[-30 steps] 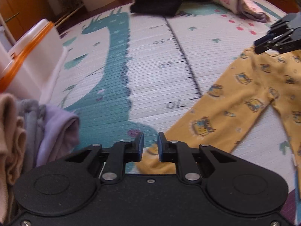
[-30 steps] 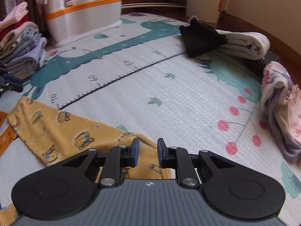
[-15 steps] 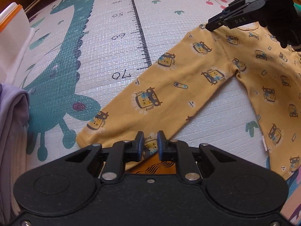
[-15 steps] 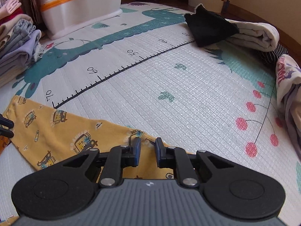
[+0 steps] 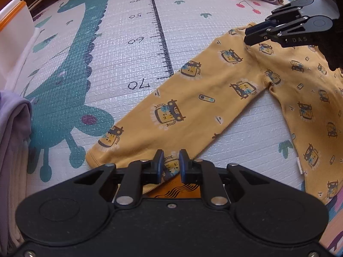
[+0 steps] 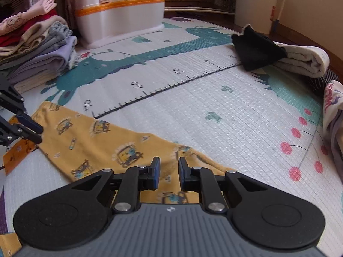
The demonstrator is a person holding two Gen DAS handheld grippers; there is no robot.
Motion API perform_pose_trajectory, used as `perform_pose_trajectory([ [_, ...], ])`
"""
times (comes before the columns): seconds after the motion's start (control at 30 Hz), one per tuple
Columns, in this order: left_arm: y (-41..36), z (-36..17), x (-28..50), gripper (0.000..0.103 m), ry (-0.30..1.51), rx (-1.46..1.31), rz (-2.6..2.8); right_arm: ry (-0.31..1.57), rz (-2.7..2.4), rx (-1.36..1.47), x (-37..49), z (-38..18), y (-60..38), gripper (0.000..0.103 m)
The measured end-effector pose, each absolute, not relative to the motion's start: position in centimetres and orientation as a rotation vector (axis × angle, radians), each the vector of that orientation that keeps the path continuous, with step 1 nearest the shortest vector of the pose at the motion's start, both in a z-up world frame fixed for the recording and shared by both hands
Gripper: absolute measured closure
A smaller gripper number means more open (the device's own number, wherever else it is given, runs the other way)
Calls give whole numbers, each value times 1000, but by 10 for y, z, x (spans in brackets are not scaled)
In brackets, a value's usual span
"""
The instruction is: Fold clothes
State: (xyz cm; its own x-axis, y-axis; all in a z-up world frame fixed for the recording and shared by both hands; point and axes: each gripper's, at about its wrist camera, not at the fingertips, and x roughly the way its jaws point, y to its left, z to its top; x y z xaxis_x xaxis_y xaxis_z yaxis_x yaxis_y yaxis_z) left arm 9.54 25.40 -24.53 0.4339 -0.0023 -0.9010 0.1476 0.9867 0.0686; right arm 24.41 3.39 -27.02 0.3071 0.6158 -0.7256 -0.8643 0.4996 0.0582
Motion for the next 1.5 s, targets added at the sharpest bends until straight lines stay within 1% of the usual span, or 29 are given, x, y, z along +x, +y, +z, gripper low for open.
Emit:
perform_pose_trajectory([
  [0.1,253,-245,95,91,1117,146,-92,806,1025,-420,239,-279,53,86],
  [0.2,253,-245,95,91,1117,145,-92,821,1001,-388,249,-281,58,89],
  [0.23,253,-245,94,91,1117,144,-92,819,986,-400,253,-281,61,90],
  [0.47,257,-245,92,91,1110,123,-92,814,934,-381,271,-284,59,93],
  [0.5,257,-245,92,91,1109,119,-92,813,934,-372,273,-285,58,94],
  [0.53,258,-245,92,91,1108,116,-93,816,928,-365,274,-285,57,97],
  [0.57,258,-245,92,91,1108,117,-95,821,928,-358,276,-284,56,97],
  [0.7,258,-245,93,91,1111,117,-104,846,922,-330,280,-282,55,97],
  [0.73,259,-245,94,91,1111,114,-104,840,917,-321,280,-280,53,96],
  [0.8,259,-245,94,91,1109,113,-105,814,917,-291,280,-275,44,95],
  [0.9,257,-245,94,91,1110,121,-105,856,875,-305,289,-284,34,95],
  [1.03,256,-245,94,91,1113,125,-100,863,854,-316,292,-282,37,95],
  [1.1,254,-244,96,90,1119,137,-101,873,838,-272,298,-276,30,95],
  [1.17,252,-242,97,89,1126,157,-105,881,830,-258,305,-266,17,94],
  [1.2,248,-240,96,86,1115,182,-113,887,824,-265,309,-260,9,93],
  [1.27,240,-236,95,83,1092,231,-131,887,815,-267,314,-242,-18,91],
  [1.37,222,-229,93,83,1044,286,-179,916,802,-228,310,-213,-77,90],
  [1.5,198,-222,98,82,1002,321,-239,969,663,-70,281,-202,-180,86],
])
